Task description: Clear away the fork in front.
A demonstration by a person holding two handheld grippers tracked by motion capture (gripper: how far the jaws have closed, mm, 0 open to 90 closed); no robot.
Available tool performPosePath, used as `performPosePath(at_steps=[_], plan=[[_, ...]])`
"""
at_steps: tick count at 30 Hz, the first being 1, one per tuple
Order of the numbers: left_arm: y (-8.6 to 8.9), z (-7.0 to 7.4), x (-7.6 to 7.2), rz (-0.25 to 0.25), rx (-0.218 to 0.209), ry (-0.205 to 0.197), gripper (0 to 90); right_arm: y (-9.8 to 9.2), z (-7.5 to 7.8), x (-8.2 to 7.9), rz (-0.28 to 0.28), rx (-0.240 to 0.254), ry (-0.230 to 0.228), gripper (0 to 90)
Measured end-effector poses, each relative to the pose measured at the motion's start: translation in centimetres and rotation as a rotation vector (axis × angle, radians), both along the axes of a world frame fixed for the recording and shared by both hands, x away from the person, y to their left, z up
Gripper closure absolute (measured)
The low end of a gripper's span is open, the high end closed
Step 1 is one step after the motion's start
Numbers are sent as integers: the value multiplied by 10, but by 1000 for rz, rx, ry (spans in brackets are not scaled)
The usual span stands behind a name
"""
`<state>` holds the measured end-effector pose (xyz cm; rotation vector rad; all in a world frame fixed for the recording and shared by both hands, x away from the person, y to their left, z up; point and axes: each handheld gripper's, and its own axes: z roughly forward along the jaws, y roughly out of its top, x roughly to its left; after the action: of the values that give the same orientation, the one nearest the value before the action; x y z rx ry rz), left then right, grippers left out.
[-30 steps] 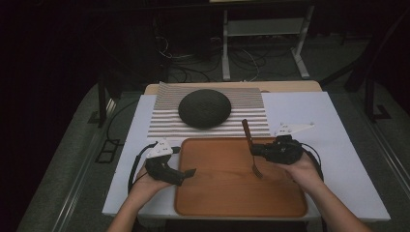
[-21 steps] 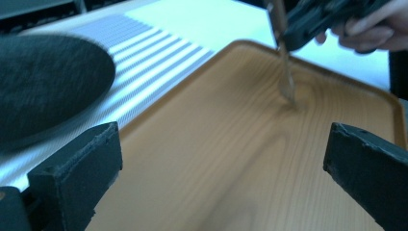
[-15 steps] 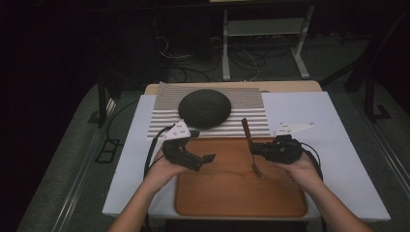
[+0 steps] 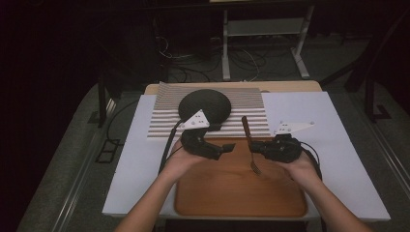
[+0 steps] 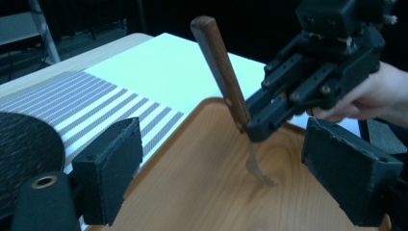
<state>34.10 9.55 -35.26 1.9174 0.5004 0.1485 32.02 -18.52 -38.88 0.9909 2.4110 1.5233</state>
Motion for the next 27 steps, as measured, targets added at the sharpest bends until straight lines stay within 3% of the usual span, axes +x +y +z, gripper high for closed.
performPosePath(at_steps=[4,8,14,20,27], plan=[[-11,0,4,-8,-22,23,151,2,1,0,3,8,-9,773],[-21,-1,6,-2,-29,32,226,5,3,-1,10,12,-15,773],[-30,-6,8,40,-38,48,402,10,4,-2,18,24,-26,772],[-33,-8,6,40,-52,55,565,16,5,-3,26,30,-33,772],[-34,-10,5,45,-60,58,660,24,6,-3,26,25,-49,772]])
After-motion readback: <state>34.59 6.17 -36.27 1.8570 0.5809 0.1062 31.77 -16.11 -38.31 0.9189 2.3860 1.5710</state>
